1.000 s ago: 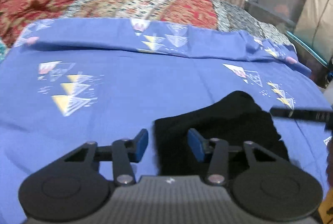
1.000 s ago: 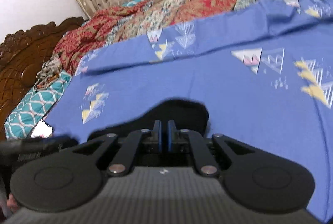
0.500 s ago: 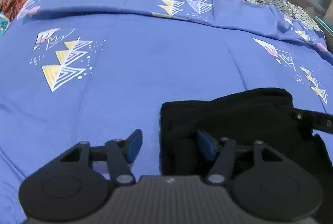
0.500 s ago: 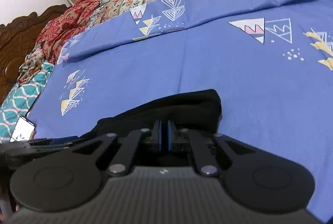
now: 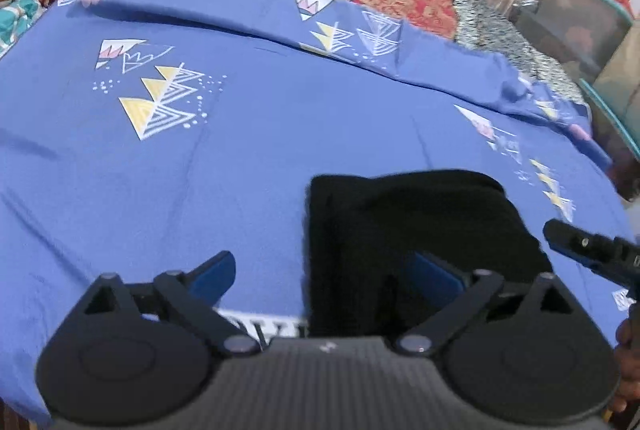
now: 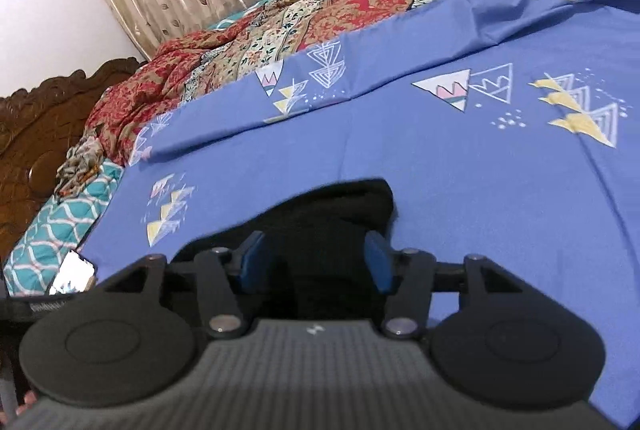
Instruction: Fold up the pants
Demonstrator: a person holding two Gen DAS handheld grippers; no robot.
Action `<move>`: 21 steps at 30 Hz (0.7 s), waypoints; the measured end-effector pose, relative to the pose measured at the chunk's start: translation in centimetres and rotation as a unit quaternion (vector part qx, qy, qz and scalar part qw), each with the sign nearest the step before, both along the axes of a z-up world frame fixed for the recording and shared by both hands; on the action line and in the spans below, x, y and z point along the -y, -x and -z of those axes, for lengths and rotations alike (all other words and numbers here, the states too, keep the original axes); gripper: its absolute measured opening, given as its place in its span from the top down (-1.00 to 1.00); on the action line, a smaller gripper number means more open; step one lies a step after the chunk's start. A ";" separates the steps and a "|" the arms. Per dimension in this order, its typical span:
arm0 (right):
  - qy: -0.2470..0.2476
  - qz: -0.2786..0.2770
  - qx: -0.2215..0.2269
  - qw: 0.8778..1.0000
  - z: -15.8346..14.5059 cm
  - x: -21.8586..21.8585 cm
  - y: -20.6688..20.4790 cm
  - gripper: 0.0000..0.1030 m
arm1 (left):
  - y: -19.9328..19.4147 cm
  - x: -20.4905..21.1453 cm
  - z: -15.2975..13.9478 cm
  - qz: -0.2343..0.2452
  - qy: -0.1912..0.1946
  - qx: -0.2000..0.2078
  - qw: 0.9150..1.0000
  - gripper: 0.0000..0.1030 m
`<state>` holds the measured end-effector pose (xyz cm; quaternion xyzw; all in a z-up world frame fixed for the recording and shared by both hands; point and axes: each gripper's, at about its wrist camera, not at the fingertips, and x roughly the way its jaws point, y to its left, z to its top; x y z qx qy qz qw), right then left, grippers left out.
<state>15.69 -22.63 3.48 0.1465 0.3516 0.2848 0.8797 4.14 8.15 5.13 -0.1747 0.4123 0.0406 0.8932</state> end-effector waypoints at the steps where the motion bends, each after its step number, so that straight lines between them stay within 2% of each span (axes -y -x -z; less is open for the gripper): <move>1: 0.001 -0.005 0.008 1.000 -0.2 0.2 0.9 -0.08 | 0.4 0.2 0.0 0.005 0.001 0.001 1.000 -0.91; 4: -0.014 -0.045 0.030 0.998 -1.0 0.1 3.1 0.22 | 1.6 1.0 0.2 0.024 0.005 0.007 1.000 -0.91; 6: -0.030 -0.086 0.030 0.995 -1.2 -0.3 4.2 0.42 | 1.9 1.4 0.8 0.031 -0.003 0.002 1.000 -0.92; 9: -0.054 -0.147 0.005 0.988 -0.6 -1.9 4.6 0.59 | 1.7 1.5 2.1 0.028 -0.001 -0.019 0.999 -0.91; 12: -0.036 -0.193 -0.052 0.979 1.3 -4.9 4.0 0.66 | 1.6 1.0 2.9 0.019 0.019 -0.032 0.999 -0.91; 13: -0.020 -0.201 -0.063 0.977 1.9 -5.8 3.9 0.71 | 1.5 0.8 3.3 0.016 0.017 -0.039 0.999 -0.91; 14: 0.000 -0.201 -0.075 0.977 2.8 -6.7 3.6 0.85 | 1.5 0.8 3.6 0.014 0.013 -0.046 0.999 -0.91; 17: -0.010 -0.197 -0.114 0.974 4.4 -7.7 2.3 0.96 | 1.4 0.6 4.5 0.008 0.020 -0.059 0.998 -0.92; 21: 0.015 -0.201 -0.095 0.975 4.2 -8.6 2.4 0.96 | 1.4 0.4 5.0 0.003 0.023 -0.062 0.998 -0.98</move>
